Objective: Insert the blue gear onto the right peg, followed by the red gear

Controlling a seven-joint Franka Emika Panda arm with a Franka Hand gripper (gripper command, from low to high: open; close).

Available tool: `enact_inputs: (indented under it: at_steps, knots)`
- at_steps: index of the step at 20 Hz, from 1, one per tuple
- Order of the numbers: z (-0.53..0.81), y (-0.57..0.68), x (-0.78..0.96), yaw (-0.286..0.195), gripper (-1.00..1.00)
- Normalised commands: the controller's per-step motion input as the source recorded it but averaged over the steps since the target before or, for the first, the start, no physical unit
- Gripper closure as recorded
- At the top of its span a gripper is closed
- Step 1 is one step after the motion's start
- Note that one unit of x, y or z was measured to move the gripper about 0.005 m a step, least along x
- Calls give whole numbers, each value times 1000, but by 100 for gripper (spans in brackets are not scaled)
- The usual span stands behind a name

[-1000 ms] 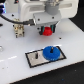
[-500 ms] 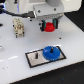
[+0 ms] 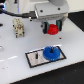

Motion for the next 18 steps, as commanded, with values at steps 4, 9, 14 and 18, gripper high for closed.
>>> enact_inputs:
  at_steps: [4, 9, 14, 18]
  knots:
    - [53, -124, 680, 0, 100]
    - [42, -100, 630, 0, 100]
    - [18, -72, 582, 0, 100]
    - [-17, -75, 390, 0, 100]
